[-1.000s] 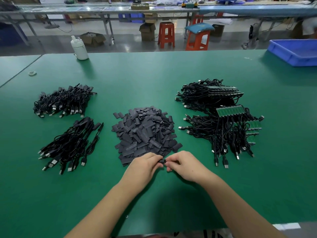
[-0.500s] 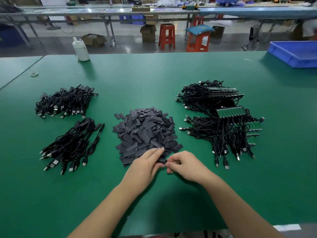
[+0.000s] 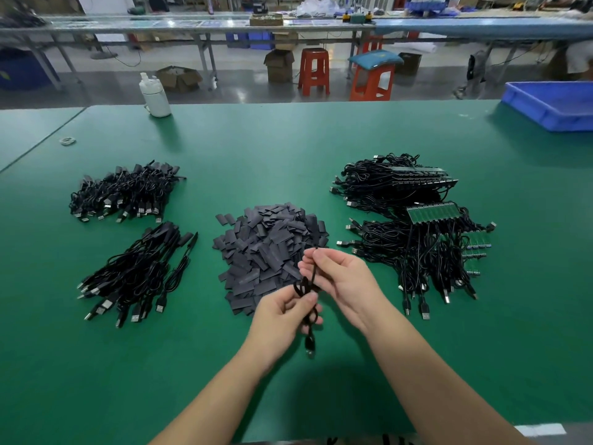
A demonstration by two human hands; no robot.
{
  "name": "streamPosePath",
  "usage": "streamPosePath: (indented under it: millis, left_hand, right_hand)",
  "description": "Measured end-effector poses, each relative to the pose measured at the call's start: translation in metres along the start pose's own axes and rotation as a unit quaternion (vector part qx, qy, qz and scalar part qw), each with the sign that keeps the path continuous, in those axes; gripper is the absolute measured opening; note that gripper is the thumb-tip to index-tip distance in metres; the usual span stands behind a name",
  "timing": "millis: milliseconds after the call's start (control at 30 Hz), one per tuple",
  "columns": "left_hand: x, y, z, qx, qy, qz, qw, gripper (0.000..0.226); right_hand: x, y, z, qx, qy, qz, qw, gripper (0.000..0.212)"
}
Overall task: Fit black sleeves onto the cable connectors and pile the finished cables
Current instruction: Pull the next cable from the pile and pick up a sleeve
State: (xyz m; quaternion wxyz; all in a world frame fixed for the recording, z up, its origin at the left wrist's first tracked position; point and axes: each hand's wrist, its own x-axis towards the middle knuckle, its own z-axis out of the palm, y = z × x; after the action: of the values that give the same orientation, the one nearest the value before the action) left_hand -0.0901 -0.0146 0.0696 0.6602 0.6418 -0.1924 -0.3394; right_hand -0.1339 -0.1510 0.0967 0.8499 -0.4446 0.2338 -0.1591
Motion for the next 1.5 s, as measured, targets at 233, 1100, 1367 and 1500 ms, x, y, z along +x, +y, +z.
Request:
streamPosePath:
  millis: [233,1100,1367,1500]
  left_hand:
    - [0.026,0.035,-0.097,0.347,0.180,0.088,0.916,0.016]
    - [0.074,0.037,-0.138,0.660,0.203,0.210,0.692,0.020]
    - [0.071,0.046,0.038,0.301,-0.007,0.135,0.944,0.033]
    - [0.070,0.048,0.056,0.289,0.024,0.147,0.945,0.014]
  right_hand:
    - [0.005,-0.012,-0.034,-0.523,0.090,-0.110,0.841,0.018]
    - [0.059,-0.162,-0.110,-0.859,0.042,-0.083,0.503,0.013]
    - [0.020,-0.118,-0.038,-0.814,-0.012,-0.153,0.560,0.018]
    - [0.010,-0.114,-0.026,-0.788,-0.013,-0.174,0.590,0.019]
